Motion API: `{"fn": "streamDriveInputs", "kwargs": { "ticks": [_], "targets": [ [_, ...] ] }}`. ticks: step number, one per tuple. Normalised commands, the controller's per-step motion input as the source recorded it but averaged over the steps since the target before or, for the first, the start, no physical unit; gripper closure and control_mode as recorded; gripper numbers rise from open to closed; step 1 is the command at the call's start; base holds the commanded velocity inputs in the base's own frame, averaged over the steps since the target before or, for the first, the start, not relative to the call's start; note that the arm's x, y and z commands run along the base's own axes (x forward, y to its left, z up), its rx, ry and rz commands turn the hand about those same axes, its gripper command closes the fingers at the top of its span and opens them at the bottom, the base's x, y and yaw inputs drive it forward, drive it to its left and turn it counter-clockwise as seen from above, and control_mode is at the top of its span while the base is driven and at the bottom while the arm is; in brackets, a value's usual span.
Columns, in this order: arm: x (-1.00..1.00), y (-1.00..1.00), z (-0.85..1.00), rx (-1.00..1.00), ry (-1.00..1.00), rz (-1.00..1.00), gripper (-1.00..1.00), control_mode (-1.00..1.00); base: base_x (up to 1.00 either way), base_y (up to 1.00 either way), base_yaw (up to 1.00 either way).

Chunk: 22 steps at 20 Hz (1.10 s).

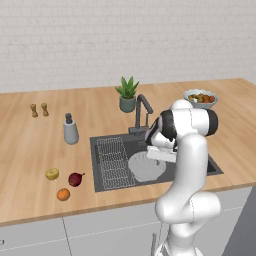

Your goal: Put the colander in the sink, put the tangerine, pear, kiwi in the colander, and turn on the sink faucet and pour water over the colander.

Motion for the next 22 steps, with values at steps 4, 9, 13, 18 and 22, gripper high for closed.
{"fn": "streamDriveInputs", "kwargs": {
  "ticks": [4, 9, 13, 18, 22],
  "targets": [
    [-0.1, -0.05, 0.0, 0.0, 0.06, 0.0, 1.0, -1.0, 0.0, 0.0, 0.0],
    [-0.25, 0.01, 0.0, 0.0, 0.03, 0.0, 1.0, -1.0, 0.0, 0.0, 0.0],
    [-0.21, 0.04, 0.0, 0.0, 0.05, 0.0, 1.0, -1.0, 0.0, 0.0, 0.0],
    [0.08, 0.01, 0.0, 0.0, 0.01, 0.0, 1.0, -1.0, 0.0, 0.0, 0.0],
    [0.18, 0.0, 0.0, 0.0, 0.0, 0.0, 1.0, -1.0, 0.0, 0.0, 0.0]
  ]
}}
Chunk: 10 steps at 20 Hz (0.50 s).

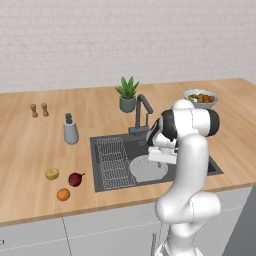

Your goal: Put the colander in the sink, put the tangerine, pear, kiwi in the colander, and turn on the sink faucet and pour water over the colander.

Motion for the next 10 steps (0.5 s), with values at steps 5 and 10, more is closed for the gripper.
{"fn": "streamDriveInputs", "kwargs": {
  "ticks": [5, 10],
  "targets": [
    [0.03, 0.0, 0.0, 0.0, 0.0, 0.0, -1.0, -1.0, 0.0, 0.0, 0.0],
    [0.0, 0.01, 0.01, 0.01, 0.0, 0.0, -1.0, -1.0, 0.0, 0.0, 0.0]
  ]
}}
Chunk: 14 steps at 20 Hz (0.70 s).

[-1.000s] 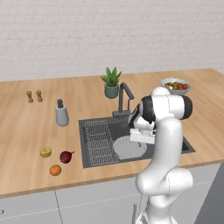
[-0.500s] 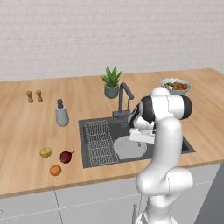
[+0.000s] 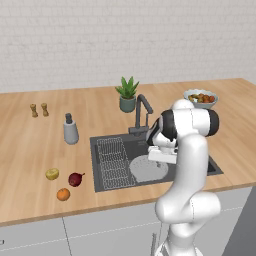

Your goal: Put the colander in the sink, put the tangerine, pear, kiwi in the colander, and turn on the sink faucet and pour water over the colander.

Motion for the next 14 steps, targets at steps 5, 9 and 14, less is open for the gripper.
{"fn": "streamDriveInputs", "kwargs": {
  "ticks": [5, 9, 14],
  "targets": [
    [-0.17, -0.04, 0.13, 0.09, 0.0, 0.0, -1.0, -1.0, 0.0, 0.0, 0.0],
    [-0.25, -0.15, 0.22, 0.12, -0.02, 0.0, -1.0, -1.0, 0.0, 0.0, 0.0],
    [-0.3, -0.26, 0.44, 0.09, -0.02, -0.01, -1.0, -1.0, 0.0, 0.0, 0.0]
  ]
}}
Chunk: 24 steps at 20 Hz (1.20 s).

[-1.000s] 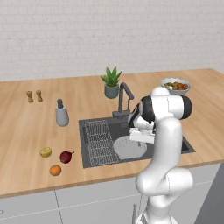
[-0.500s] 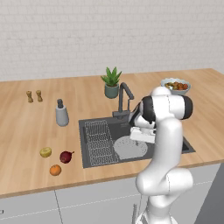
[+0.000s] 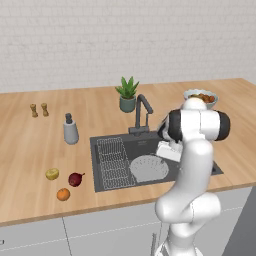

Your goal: Put the colander in the sink, put the tangerine, pear, kiwi in the colander, and turn on the sink faucet and pour water over the colander.

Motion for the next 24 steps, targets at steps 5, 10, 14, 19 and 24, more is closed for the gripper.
{"fn": "streamDriveInputs", "kwargs": {
  "ticks": [5, 10, 14, 19, 24],
  "targets": [
    [-0.39, -0.05, 0.69, 0.01, 0.0, -0.01, -1.0, -1.0, 0.0, 0.0, 0.0],
    [-0.62, 0.07, 0.64, 0.0, -0.04, 0.0, -1.0, -1.0, 0.0, 0.0, 0.0],
    [-0.73, 0.17, 0.55, 0.0, -0.16, 0.03, -1.0, -1.0, 0.0, 0.0, 0.0],
    [-0.59, 0.32, 0.61, -0.01, -0.09, 0.09, -1.0, -1.0, 0.0, 0.0, 0.0],
    [-0.61, 0.63, 0.5, -0.12, -0.04, 0.15, -1.0, -1.0, 0.0, 0.0, 0.0]
  ]
}}
